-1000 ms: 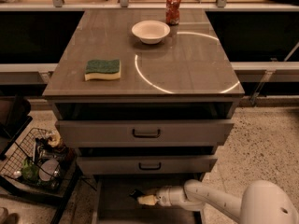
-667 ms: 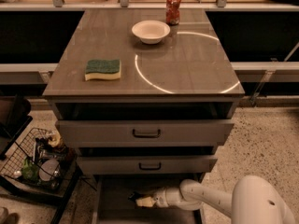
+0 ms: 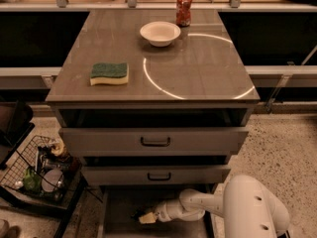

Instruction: Place rxbar blueberry into bottom drawer

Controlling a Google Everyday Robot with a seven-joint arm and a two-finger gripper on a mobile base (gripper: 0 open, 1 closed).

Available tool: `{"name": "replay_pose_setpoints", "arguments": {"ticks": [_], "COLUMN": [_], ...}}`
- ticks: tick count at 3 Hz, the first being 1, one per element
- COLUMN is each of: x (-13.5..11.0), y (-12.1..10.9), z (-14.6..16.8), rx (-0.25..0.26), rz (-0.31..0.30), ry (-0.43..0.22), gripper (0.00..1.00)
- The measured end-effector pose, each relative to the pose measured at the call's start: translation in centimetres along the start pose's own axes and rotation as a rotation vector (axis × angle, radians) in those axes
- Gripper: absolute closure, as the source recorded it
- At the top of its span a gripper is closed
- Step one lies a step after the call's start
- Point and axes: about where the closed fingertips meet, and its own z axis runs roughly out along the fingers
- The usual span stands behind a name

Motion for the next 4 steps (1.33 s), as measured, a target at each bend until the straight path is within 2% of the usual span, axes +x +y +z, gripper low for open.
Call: {"name": "replay_pose_setpoints", "arguments": {"ticks": [1, 4], "x": [0.01, 0.23], "y": [0.25, 0.69], "z": [0.33, 0.87], "rx": [-0.005, -0.015], "rz": [-0.002, -0.001], "ry": [0.004, 0.009], "gripper": [0.82, 0.12]}}
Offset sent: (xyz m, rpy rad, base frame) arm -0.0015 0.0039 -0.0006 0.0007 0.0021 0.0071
